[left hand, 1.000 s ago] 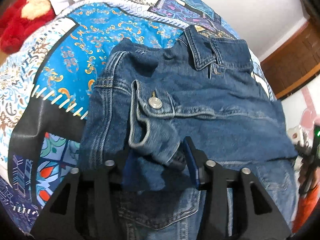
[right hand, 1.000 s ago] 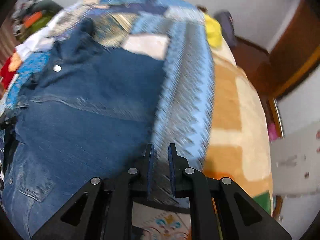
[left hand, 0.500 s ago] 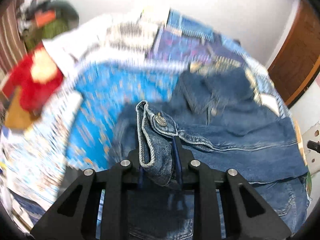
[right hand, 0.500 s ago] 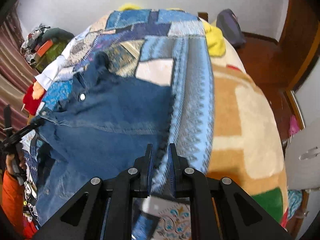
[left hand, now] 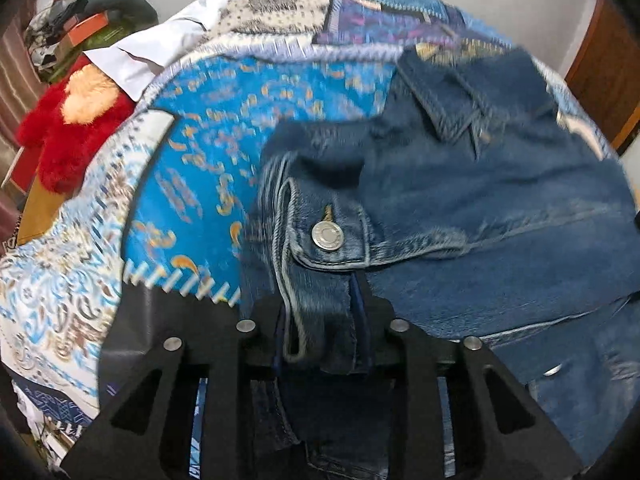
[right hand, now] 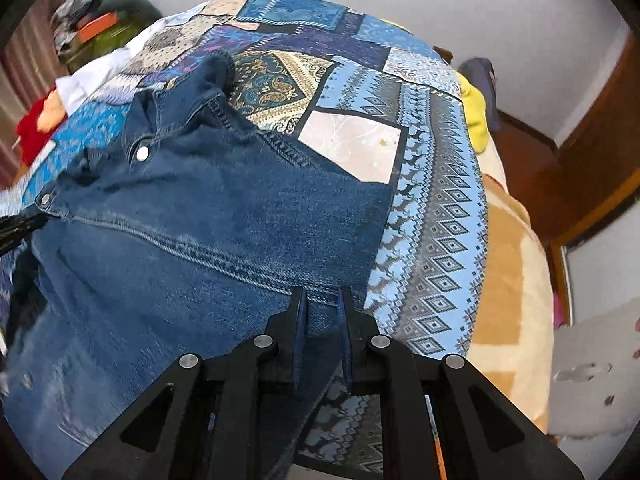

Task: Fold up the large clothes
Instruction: 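Grasp the jacket side edge with the right gripper and fold it inward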

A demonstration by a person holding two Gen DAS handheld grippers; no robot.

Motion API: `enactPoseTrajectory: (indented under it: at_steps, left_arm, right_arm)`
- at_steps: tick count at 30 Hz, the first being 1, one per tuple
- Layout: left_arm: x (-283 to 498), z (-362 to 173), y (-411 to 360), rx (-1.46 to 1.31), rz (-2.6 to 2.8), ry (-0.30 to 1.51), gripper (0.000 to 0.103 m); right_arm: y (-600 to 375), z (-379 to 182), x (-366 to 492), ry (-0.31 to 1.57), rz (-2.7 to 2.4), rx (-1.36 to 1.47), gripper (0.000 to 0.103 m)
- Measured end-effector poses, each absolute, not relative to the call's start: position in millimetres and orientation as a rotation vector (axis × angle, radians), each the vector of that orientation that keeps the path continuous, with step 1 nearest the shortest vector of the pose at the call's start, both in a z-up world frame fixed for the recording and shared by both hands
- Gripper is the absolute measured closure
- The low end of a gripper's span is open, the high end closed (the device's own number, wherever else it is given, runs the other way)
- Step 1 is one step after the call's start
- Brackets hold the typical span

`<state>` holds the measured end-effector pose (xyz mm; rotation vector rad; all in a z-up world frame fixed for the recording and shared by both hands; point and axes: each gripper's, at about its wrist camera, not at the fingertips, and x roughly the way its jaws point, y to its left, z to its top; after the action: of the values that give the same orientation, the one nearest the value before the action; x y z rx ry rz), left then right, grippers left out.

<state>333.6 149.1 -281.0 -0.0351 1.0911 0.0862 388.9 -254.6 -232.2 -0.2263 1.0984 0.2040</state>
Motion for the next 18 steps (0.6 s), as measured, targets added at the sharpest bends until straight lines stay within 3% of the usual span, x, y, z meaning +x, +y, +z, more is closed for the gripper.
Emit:
enactPoseTrajectory:
  at_steps: [1,2,3,4,9,15,18]
  left_arm:
    - [332.5,-285.6,148.6,-0.029,0.091,1.096,0.066]
    - [331.5,-288.9,149.3,-0.028,0.095,1.100,0.060]
    - [330.4,-293.0,151.5,-0.032,0.101,1.105,0.057]
    - [329.4,-294.7,153.7,-0.035,0.110,1.109,0.046]
    - [319.3,-289.8,177.4,-0.126,0.100,1.139,0.022]
    - [307.1,-250.3,201.0,-0.124,0.083,1.127,0.017]
    - [316.7,-230.8,217.7,-0.111,0.118,1.091,0.010]
  right_arm:
    - [-257.8,-232.8,387.9,1.092,0.189,-0.231,0.070]
    - [-262.5,-233.2,387.9,1.078,0.130,-0.253,0.034]
    - [-267.9,-233.4,388.5,1.059,0.074,-0.270,0.018]
    - [-275.2,-234.4,388.6,1.051,0.063,-0.253,0.010]
    - [-315.7,-239.6,389.2,1.169,0.161,0.057,0.010]
    - [-319.5,-221.5,378.3,1.142,0.219,0.142,0.010]
    - [-314.1,-213.5,382.4,1.122,0.255,0.183,0.010]
